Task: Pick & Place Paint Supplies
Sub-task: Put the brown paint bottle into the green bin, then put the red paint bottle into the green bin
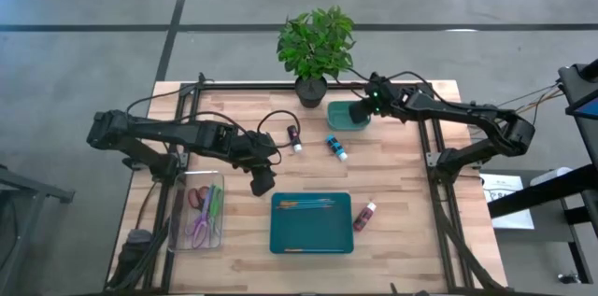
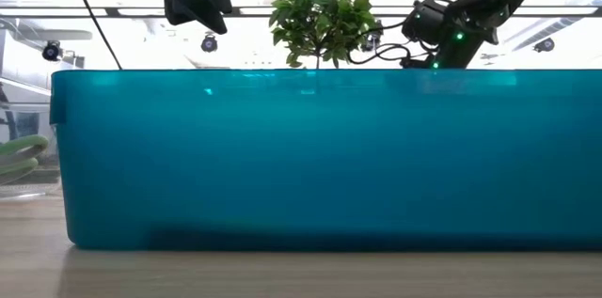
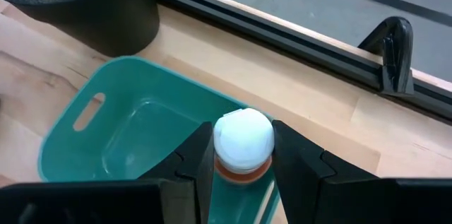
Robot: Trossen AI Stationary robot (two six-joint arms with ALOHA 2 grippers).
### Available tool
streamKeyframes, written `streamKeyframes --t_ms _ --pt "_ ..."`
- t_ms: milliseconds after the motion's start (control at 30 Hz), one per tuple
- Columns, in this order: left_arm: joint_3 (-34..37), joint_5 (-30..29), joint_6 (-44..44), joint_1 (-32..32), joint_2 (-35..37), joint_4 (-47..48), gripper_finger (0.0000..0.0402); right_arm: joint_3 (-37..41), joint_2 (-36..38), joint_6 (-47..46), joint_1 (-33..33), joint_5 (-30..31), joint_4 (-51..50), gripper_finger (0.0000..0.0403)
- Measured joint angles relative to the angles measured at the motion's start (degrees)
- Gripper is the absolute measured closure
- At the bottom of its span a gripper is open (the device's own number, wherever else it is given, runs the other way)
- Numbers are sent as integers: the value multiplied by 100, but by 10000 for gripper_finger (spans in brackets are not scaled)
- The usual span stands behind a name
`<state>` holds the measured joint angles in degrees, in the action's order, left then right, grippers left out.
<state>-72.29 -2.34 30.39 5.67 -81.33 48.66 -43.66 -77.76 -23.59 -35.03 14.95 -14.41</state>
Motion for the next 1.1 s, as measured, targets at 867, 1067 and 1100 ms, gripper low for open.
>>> streamKeyframes --t_ms 867,1067,1100 --pt "0 47 -2 0 -2 0 218 301 11 286 2 -1 437 215" --pt "0 47 -2 0 -2 0 218 296 205 425 24 -49 634 176" --pt "0 47 -4 0 -2 0 218 283 288 433 28 -48 627 174"
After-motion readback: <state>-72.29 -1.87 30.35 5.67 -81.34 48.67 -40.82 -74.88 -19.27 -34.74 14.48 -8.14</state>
